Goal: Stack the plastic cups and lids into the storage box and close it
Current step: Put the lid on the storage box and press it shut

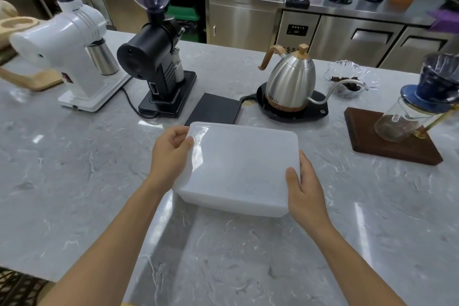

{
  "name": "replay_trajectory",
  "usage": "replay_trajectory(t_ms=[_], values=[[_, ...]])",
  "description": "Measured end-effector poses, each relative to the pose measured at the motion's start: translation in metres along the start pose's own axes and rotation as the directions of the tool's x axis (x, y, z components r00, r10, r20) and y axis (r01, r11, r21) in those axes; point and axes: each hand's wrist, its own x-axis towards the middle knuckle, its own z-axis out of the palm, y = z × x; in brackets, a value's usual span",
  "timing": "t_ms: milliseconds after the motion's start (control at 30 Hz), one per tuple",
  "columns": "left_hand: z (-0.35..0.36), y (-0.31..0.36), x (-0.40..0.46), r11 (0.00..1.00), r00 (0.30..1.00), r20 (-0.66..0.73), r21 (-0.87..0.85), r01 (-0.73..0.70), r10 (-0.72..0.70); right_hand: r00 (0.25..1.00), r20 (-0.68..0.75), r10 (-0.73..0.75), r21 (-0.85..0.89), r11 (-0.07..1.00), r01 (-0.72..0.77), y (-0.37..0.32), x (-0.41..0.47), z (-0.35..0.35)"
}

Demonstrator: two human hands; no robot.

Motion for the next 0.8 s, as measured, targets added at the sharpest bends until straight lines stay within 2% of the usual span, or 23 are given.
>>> replay_trajectory(t_ms=[500, 800], values=[[0.085, -0.003, -0.059, 0.999, 0.998, 0.063, -0.038, 0.025, -0.022, 0.992, -0.123, 0.026, 0.022, 0.999, -0.023, 0.034, -0.035, -0.096], [0.151, 0.009, -0.089, 0.994, 0.986, 0.151, -0.064, 0.087, -0.076, 0.933, -0.328, 0.146, 0.138, 0.985, -0.106, 0.052, -0.047, -0.153]])
